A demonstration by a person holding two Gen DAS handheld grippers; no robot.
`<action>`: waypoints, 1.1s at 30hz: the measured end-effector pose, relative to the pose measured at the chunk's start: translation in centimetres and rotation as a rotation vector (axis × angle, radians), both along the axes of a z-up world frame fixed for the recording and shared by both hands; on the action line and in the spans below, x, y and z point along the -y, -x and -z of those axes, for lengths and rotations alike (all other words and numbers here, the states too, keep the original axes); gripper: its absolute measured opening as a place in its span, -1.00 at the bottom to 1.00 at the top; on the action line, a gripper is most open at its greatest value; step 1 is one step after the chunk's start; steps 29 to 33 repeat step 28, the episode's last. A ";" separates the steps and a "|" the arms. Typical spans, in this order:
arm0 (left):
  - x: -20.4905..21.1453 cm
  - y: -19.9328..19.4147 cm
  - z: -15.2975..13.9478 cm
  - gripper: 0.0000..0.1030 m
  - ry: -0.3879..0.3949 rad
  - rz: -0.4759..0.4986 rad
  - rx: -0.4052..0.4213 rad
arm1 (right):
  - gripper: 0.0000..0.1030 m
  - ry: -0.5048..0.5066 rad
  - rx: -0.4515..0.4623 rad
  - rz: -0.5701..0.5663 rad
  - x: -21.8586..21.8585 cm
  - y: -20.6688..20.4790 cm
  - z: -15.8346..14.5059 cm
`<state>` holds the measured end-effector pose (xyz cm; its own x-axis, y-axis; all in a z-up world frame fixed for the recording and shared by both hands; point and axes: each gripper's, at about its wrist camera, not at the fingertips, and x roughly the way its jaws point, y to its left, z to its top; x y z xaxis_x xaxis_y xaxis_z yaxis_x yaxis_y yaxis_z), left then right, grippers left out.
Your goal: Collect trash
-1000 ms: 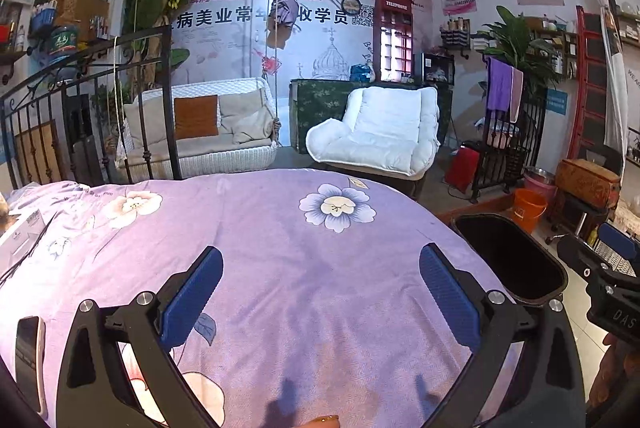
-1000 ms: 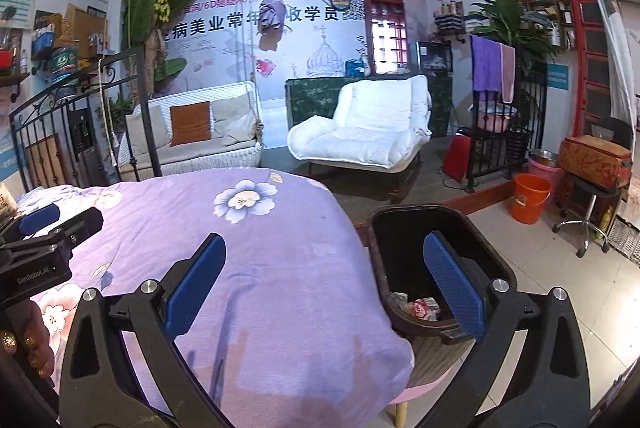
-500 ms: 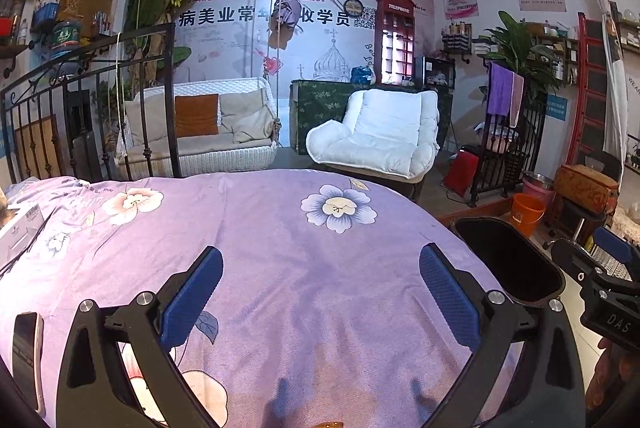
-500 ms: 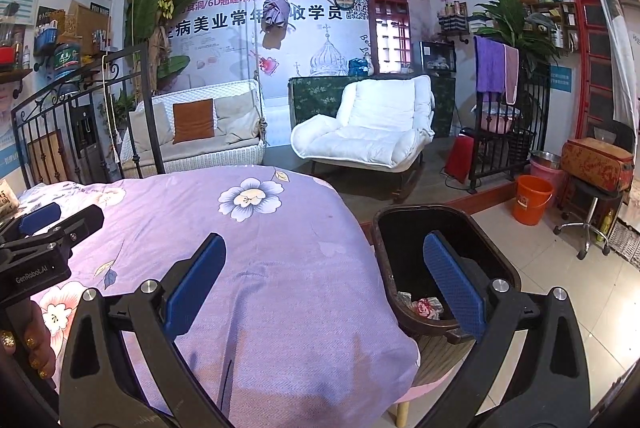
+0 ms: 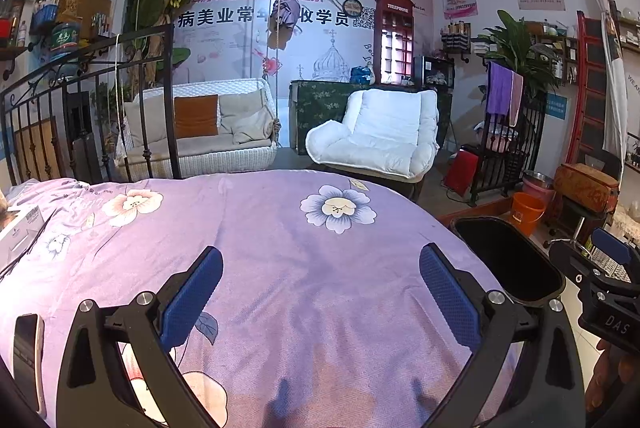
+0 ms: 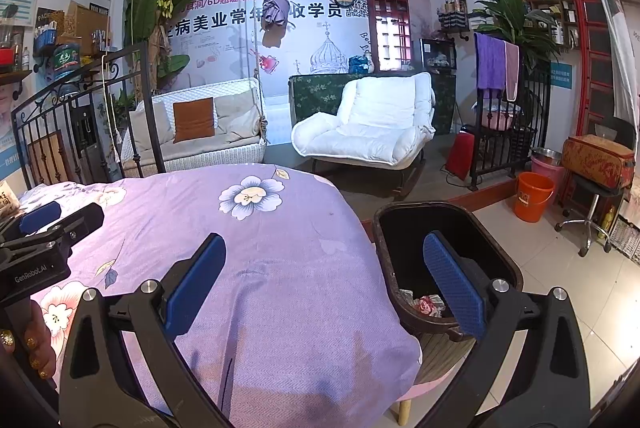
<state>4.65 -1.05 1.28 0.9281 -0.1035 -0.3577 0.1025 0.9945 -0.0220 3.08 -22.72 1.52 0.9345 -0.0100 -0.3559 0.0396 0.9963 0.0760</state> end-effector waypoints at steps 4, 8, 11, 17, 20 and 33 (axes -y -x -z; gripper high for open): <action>-0.1 -0.1 -0.1 0.90 -0.001 0.004 -0.001 | 0.90 0.001 0.001 0.001 0.0 0.0 0.0; 0.0 -0.1 -0.1 0.90 -0.003 0.004 -0.002 | 0.90 0.001 0.000 0.000 0.0 0.0 -0.1; 0.0 -0.1 -0.1 0.90 -0.001 0.006 -0.002 | 0.90 0.000 -0.001 0.000 0.0 0.0 -0.1; 0.0 -0.2 -0.2 0.90 -0.003 0.011 -0.001 | 0.90 -0.003 -0.006 0.004 -0.2 -0.1 0.4; 0.0 -0.3 -0.2 0.90 -0.005 0.013 -0.002 | 0.90 -0.003 -0.006 0.004 -0.3 -0.1 0.5; -0.5 -0.7 -0.2 0.90 -0.005 0.023 -0.002 | 0.90 -0.004 -0.007 0.004 -0.4 0.0 0.4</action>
